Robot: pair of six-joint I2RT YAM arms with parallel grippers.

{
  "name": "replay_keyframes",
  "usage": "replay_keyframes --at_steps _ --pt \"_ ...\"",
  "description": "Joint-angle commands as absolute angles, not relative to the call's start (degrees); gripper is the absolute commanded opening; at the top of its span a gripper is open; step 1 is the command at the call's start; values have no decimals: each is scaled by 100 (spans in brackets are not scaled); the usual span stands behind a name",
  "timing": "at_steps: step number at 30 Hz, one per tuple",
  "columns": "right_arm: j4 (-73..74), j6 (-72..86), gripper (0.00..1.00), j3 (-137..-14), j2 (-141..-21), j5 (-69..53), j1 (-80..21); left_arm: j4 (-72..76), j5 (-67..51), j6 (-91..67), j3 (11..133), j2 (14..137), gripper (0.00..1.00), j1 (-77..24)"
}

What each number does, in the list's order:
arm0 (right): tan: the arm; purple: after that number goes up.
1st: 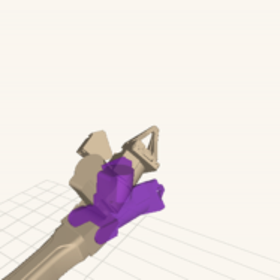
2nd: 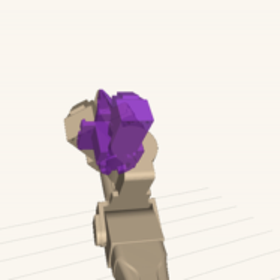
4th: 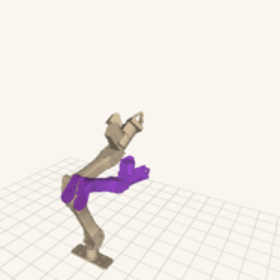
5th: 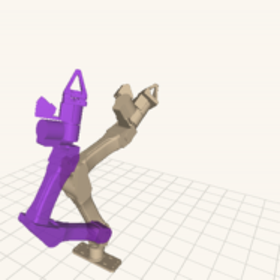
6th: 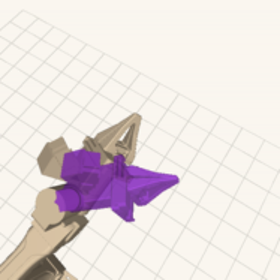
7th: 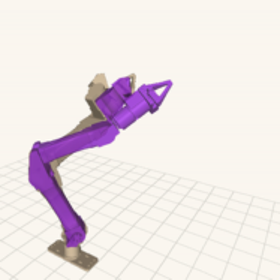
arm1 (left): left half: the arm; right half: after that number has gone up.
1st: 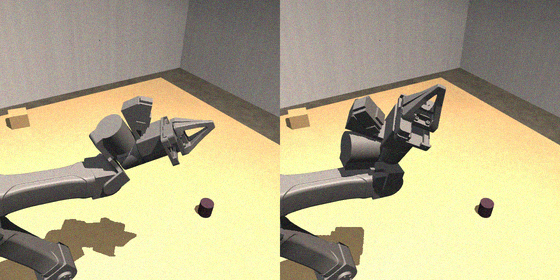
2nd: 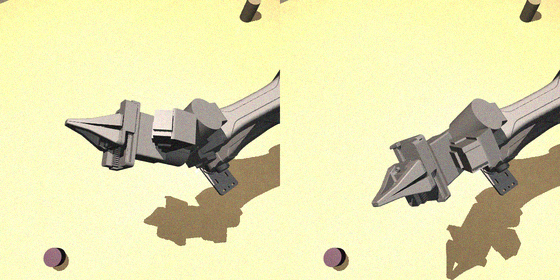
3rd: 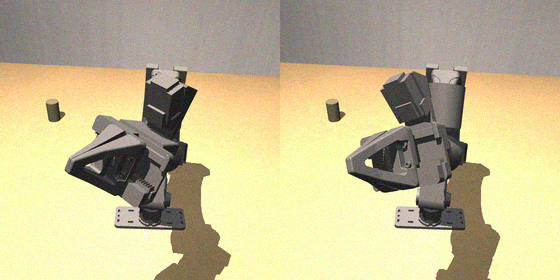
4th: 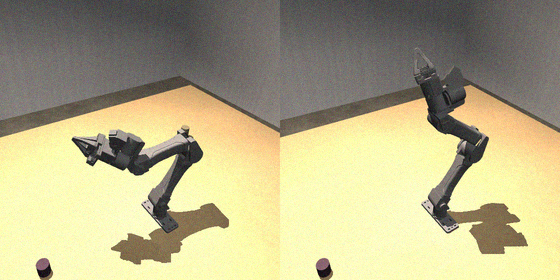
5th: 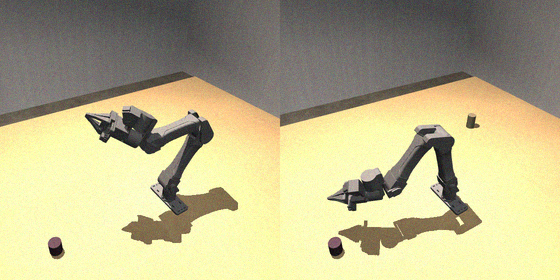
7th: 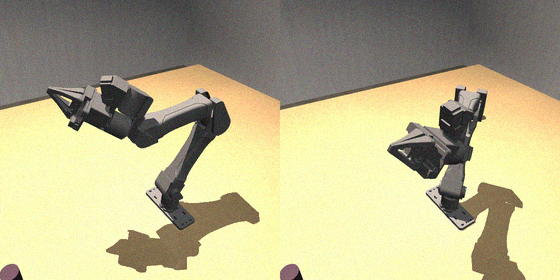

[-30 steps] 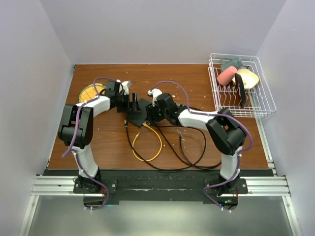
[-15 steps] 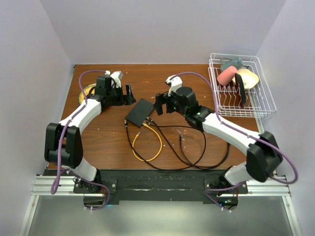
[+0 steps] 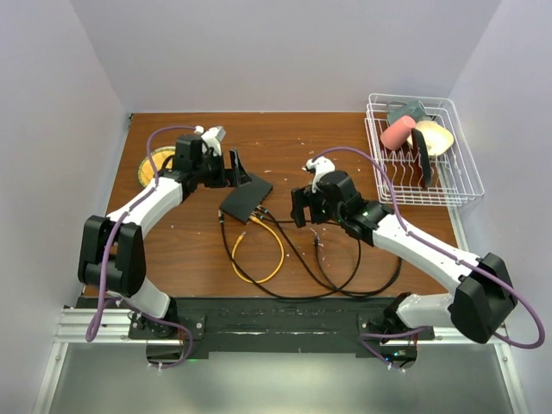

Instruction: Insert the plug into the switch port

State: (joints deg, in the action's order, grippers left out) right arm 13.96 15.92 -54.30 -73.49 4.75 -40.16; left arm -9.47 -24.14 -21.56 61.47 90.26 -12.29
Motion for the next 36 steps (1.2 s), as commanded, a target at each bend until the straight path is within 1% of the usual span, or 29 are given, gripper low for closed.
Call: replay_keyframes --at_steps 1,6,13,16,24,27,28,29,31,32,33,36 --pt "1863 1854 89 -5212 -7392 343 -4025 -615 -2628 -2276 6249 9053 94 -1406" --pt "2013 1846 79 -5027 -7680 220 -4034 -633 -2646 -2268 6275 9141 94 -1503" --pt "2136 1890 73 -4975 -8331 334 -4043 -642 -2751 -2224 6310 9246 93 -1538" --pt "2127 1933 66 -4983 -8516 413 -4052 -642 -2760 -2215 6293 9255 93 -1538" --pt "2364 2065 56 -5185 -9052 712 -4113 -650 -2813 -2162 6275 9246 93 -1556" --pt "2469 2109 50 -5247 -9254 756 -4140 -668 -2821 -2162 6275 9237 93 -1556" --pt "2505 2101 47 -5273 -9281 756 -4166 -659 -2830 -2162 6275 9237 93 -1556" --pt "2531 2109 37 -5291 -9299 765 -4157 -659 -2830 -2162 6275 9246 93 -1556" --pt "2566 2118 19 -5317 -9334 765 -4184 -668 -2804 -2153 6275 9211 93 -1556" --pt "2566 2109 4 -5317 -9334 756 -4184 -694 -2778 -2145 6275 9211 93 -1556" --pt "2566 2092 0 -5326 -9299 738 -4184 -729 -2716 -2145 6301 9185 93 -1556" --pt "2540 1987 0 -5379 -9089 668 -4201 -747 -2681 -2144 6276 9088 94 -1556"
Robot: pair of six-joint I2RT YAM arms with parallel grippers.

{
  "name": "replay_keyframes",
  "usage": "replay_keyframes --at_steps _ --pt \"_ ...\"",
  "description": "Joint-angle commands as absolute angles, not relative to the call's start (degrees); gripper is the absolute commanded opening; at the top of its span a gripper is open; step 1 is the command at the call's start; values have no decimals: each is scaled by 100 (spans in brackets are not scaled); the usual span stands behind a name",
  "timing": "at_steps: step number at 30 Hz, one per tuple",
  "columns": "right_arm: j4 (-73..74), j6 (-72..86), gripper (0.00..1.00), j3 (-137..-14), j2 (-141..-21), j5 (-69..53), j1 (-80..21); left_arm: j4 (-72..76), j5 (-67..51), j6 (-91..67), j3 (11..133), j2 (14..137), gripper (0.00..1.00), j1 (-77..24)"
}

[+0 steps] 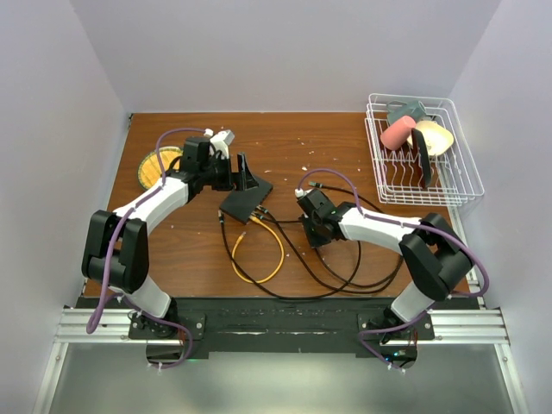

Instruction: Insert the plug into the switch port

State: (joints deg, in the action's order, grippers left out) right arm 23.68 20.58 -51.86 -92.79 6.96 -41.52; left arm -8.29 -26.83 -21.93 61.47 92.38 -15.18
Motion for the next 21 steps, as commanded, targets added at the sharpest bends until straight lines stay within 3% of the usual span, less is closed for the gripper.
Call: replay_keyframes --at_steps 1,5,14,21 --pt "2523 1960 0 -5414 -9018 642 -4201 -730 -2698 -2162 6275 9070 94 -1556" --pt "2330 1776 0 -5502 -8509 422 -4201 -703 -2786 -2249 6284 9017 94 -1556" --pt "976 1538 0 -4984 -6901 -553 -4192 -388 -3515 -2786 6583 9105 83 -2188" --pt "738 1406 0 -5010 -6671 -1028 -4192 246 -3973 -3296 6486 8912 77 -2408"
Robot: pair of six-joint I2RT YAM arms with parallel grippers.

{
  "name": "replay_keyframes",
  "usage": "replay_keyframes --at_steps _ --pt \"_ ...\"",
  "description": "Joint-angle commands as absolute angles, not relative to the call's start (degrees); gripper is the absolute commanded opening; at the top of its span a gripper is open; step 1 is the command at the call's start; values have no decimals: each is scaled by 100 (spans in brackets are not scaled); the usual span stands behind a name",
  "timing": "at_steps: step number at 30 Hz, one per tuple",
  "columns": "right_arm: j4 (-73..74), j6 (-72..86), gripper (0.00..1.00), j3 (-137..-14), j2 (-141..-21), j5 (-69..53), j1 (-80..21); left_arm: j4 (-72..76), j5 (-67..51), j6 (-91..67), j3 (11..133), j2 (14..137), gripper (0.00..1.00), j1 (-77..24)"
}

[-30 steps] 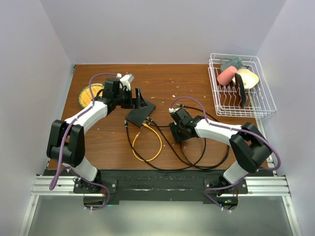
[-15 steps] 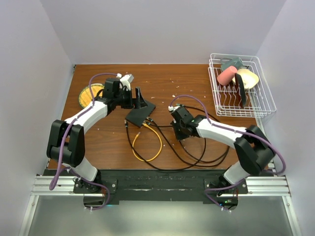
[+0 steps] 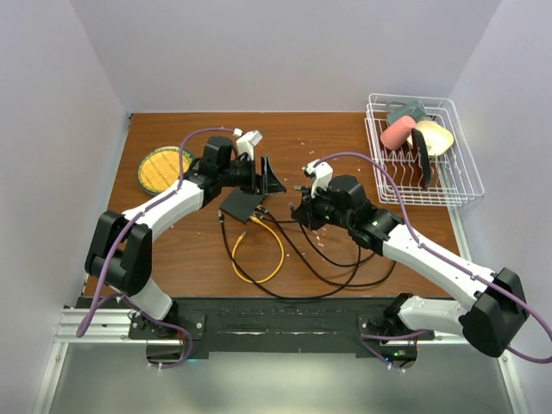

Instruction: Insert the plug into the switch port

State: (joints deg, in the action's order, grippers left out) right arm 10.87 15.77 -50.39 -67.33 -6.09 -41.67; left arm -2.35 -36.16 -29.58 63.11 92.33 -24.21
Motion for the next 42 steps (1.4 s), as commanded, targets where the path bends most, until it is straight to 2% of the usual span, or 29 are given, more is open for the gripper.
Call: replay_keyframes --at_steps 1,10,18,29,39,42 --pt "730 1406 0 -5010 -6662 -1054 -4192 237 -3964 -3278 6495 8886 77 -2408" --pt "782 1424 0 -5089 -6688 -941 -4184 220 -4350 -3340 6504 8833 68 -2478" --pt "932 1476 0 -5282 -6899 -668 -4184 -895 -4245 -3050 6802 8798 60 -2619" --pt "949 1608 0 -5361 -7040 -316 -4192 -1450 -4175 -2900 6856 8930 57 -2883" --pt "870 1661 0 -5326 -7128 -413 -4192 -1134 -4175 -3129 6847 9114 57 -3181" --pt "853 1652 0 -5300 -7137 -465 -4192 -1046 -4157 -3199 6864 9211 54 -3269"
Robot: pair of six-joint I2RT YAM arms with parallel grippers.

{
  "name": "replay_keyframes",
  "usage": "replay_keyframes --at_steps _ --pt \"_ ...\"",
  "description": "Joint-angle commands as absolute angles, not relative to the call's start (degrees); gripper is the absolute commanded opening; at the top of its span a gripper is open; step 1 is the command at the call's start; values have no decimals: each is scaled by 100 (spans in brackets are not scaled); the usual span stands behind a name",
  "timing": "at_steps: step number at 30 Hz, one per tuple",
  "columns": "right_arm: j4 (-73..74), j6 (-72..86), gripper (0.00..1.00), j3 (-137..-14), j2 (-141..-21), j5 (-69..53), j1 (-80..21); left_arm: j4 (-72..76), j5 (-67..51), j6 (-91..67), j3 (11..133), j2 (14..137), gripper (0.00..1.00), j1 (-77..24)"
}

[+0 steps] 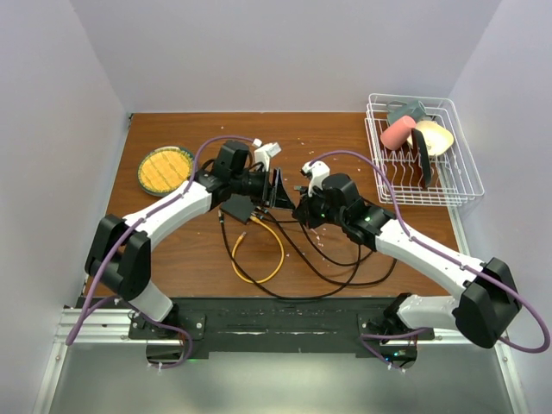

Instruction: Insert the plug into the switch port

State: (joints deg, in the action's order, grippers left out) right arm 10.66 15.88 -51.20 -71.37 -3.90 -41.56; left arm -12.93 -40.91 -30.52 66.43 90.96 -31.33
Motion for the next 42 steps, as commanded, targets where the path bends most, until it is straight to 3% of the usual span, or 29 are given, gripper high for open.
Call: replay_keyframes --at_steps 1,6,14,19,21,24,25,27,28,31,36,42 --pt "844 1652 0 -5300 -7145 -466 -4184 -1020 -4149 -3217 6873 9246 52 -3278" --pt "739 1661 0 -5230 -7058 -545 -4192 -870 -3920 -3375 6856 9281 41 -3340" --pt "712 1705 0 -5203 -7031 -536 -4192 -545 -3805 -3612 6776 9272 40 -3383" --pt "738 1723 0 -5229 -7014 -396 -4184 -519 -3850 -3604 6812 9343 20 -3463" --pt "747 1731 0 -5238 -7005 -334 -4192 -510 -3858 -3612 6812 9343 3 -3480" --pt "721 1784 0 -5247 -7022 -378 -4192 -431 -3771 -3595 6785 9282 0 -3481" --pt "747 1810 11 -5273 -7040 -352 -4192 -361 -3727 -3586 6759 9246 0 -3472" --pt "800 1802 24 -5317 -7005 -247 -4184 -351 -3595 -3516 6750 9141 0 -3446" --pt "817 1802 39 -5343 -6987 -220 -4184 -343 -3525 -3420 6750 9106 0 -3437" --pt "826 1767 55 -5414 -6865 -184 -4114 -352 -3472 -3244 6741 9009 0 -3252" --pt "765 1740 61 -5511 -6680 -851 -3596 -334 -3577 -3103 6697 8754 0 -2875" --pt "27 2311 62 -5256 -6513 -2784 -2550 -89 -3735 -2953 6592 8411 0 -2672"
